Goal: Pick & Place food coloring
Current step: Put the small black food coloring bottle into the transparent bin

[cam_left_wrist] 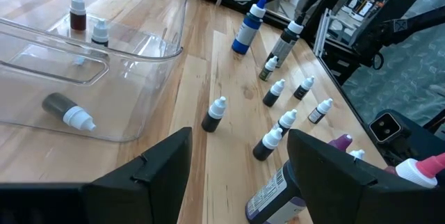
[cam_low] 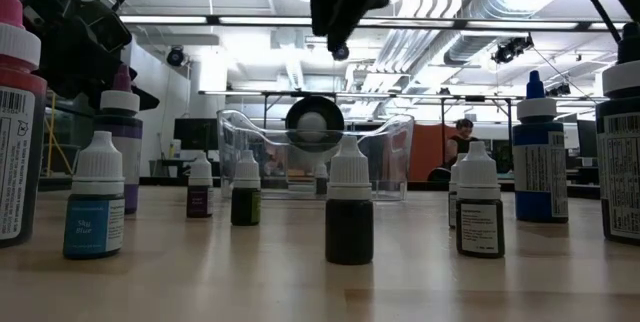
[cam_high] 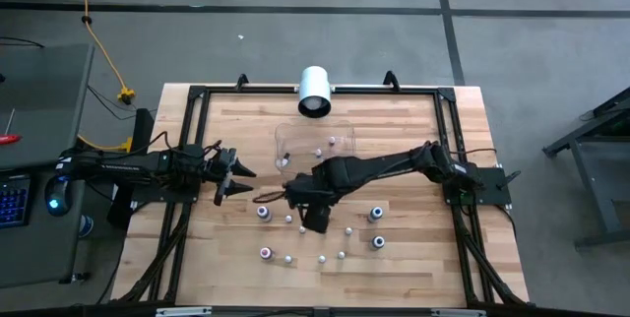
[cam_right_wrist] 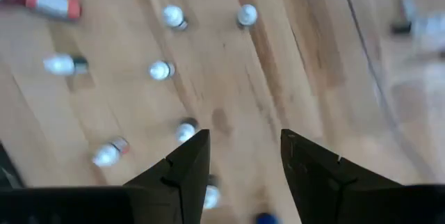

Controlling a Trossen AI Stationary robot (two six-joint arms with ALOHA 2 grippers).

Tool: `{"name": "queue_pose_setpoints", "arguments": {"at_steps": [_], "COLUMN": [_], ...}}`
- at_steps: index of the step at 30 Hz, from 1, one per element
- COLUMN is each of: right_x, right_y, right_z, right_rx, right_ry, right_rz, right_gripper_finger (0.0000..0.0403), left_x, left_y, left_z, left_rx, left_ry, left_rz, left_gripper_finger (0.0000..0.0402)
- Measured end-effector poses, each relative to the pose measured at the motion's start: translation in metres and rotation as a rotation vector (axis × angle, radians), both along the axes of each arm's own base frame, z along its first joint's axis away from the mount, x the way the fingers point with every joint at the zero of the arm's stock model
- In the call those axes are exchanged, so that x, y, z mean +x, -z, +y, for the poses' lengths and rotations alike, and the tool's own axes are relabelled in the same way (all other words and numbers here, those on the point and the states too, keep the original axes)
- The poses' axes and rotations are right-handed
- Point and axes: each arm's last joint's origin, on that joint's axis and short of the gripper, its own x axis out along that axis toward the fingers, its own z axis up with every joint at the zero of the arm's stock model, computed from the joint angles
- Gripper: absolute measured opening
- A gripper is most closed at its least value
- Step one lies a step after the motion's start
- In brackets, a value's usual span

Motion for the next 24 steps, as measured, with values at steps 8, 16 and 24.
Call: {"name": "queue_pose_setpoints", "arguments": {"at_steps": [8, 16, 24], "right_x": [0.013, 0.029, 0.05], "right_y": [0.0, 0.038, 0.075], "right_z": [0.001, 0.002, -0.011], "right_rx": [0.138, 0.185, 0.162], "right_ry": [0.25, 0.469, 0.595], "right_rz": [-0.101, -0.036, -0.048], "right_gripper_finger": [0.0167, 0.0166, 0.0166], "left_x": [0.0, 0.0, 0.0], "left_y": [0.0, 0.0, 0.0], "left_z": [0.0, 0.0, 0.0], "left_rx": [0.0, 0.0, 0.0], "left_ry": [0.0, 0.0, 0.0], "left_rz": [0.0, 0.0, 0.0], "left_gripper_finger": [0.0234, 0.0234, 0.0234]}}
